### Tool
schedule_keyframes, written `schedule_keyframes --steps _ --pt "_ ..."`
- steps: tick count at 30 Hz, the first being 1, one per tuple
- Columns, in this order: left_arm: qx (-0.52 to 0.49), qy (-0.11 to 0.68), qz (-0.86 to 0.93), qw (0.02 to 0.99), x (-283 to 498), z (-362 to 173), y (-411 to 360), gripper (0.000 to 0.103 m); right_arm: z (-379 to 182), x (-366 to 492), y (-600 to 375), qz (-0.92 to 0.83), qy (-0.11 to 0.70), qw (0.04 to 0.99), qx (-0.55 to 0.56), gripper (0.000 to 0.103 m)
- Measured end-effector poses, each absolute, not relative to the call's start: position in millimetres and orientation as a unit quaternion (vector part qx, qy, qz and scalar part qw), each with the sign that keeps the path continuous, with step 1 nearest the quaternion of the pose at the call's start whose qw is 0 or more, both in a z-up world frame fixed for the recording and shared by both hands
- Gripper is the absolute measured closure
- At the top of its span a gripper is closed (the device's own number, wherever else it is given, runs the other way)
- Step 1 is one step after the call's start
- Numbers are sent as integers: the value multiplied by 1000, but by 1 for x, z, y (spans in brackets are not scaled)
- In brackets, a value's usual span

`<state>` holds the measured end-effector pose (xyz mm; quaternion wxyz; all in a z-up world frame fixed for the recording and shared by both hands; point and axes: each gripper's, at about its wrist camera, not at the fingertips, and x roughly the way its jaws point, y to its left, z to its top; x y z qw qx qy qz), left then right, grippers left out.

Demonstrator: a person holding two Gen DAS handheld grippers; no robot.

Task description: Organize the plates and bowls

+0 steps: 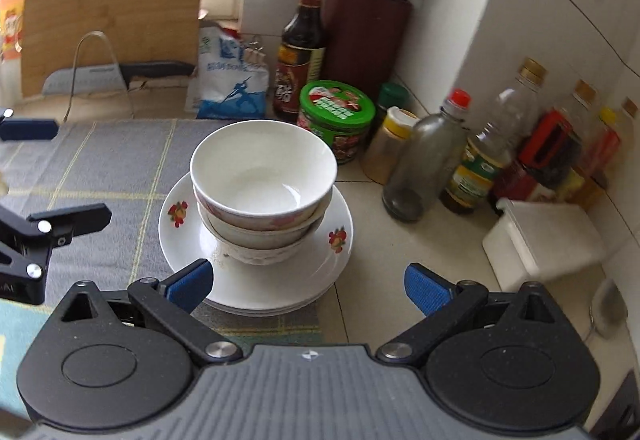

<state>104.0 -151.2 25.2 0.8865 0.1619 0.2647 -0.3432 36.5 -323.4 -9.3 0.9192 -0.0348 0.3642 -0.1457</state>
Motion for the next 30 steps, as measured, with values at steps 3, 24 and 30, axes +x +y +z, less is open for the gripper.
schedule_keyframes --steps 3,24,30 --pt "140 296 -322 888 101 31 -145 3 -6 24 -315 -189 346 919 2 0" --pt "117 302 -282 903 94 48 -145 3 12 0 -303 -226 296 927 52 0" --pt "113 305 -283 902 94 49 -147 3 13 0 -304 -227 295 927 53 0"
